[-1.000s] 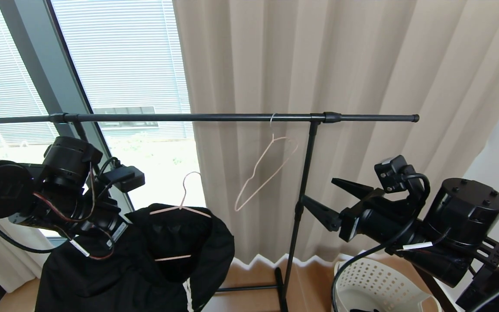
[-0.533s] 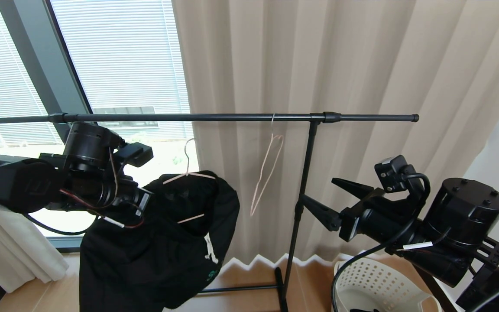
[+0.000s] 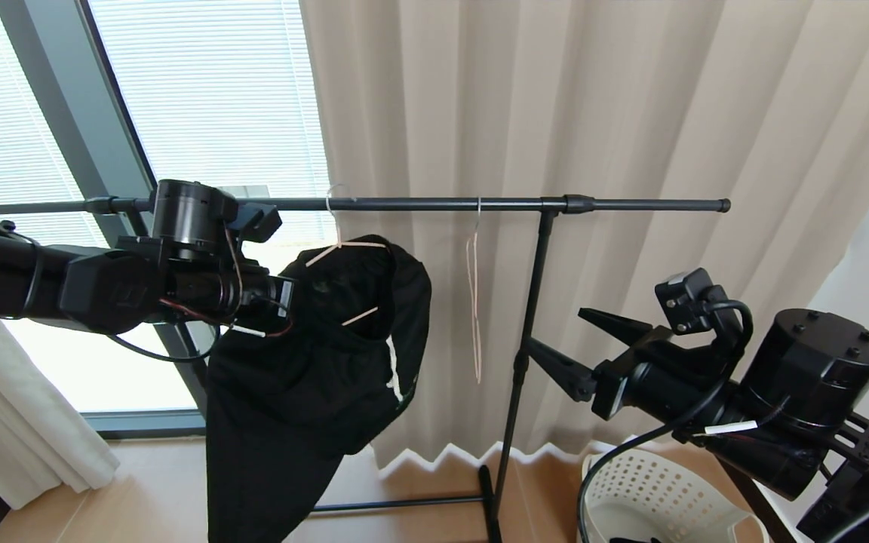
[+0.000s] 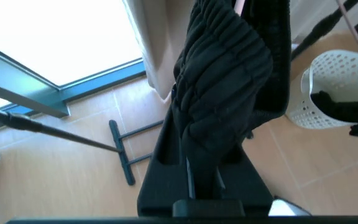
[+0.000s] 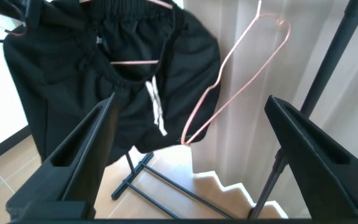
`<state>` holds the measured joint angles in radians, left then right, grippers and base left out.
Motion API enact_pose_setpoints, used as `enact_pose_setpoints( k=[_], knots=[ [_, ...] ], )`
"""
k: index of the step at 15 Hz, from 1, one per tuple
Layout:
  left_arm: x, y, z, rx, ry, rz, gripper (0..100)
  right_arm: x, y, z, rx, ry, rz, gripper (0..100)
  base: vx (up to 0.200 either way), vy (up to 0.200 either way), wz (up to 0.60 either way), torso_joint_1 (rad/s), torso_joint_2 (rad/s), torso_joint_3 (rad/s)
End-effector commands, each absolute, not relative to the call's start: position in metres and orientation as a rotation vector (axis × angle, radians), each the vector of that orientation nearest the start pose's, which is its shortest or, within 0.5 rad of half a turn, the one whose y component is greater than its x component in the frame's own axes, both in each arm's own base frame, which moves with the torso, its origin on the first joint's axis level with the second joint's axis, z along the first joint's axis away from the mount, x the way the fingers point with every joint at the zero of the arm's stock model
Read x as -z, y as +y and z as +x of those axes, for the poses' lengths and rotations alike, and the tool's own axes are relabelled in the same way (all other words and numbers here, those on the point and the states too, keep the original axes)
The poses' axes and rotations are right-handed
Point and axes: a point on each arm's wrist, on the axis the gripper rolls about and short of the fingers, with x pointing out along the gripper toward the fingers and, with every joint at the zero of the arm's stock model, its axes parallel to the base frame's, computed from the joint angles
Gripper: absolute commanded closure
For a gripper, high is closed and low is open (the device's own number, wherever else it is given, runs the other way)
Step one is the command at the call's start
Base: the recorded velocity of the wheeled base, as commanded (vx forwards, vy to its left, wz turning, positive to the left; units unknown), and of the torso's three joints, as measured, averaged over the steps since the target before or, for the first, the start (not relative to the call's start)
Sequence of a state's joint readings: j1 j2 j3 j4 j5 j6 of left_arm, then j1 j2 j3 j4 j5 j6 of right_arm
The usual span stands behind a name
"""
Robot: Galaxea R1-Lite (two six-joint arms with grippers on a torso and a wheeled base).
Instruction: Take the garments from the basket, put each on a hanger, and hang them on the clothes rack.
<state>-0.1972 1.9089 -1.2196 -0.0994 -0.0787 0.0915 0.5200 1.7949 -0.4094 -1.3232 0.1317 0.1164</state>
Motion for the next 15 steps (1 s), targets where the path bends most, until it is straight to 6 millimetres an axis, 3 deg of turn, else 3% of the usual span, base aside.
enact_pose_setpoints(
  k=[1,4,8,15],
  knots=[
    [-0.162,-0.079,0.375,0.297,0.584,0.117,100,-0.128,0.140,0.238,-0.647,0.099,0.100,0,0.000,0.000,0.00,0.000,0.00,0.000],
    [-0.161,-0.083,0.396,0.284,0.553,0.067,100,-0.128,0.139,0.237,-0.647,0.101,0.100,0,0.000,0.000,0.00,0.000,0.00,0.000],
    [-0.160,-0.086,0.408,0.281,0.538,0.050,100,-0.127,0.139,0.237,-0.647,0.104,0.099,0,0.000,0.000,0.00,0.000,0.00,0.000],
    [-0.150,-0.087,0.413,0.276,0.558,0.054,100,-0.127,0.139,0.237,-0.647,0.103,0.098,0,0.000,0.000,0.00,0.000,0.00,0.000]
  ],
)
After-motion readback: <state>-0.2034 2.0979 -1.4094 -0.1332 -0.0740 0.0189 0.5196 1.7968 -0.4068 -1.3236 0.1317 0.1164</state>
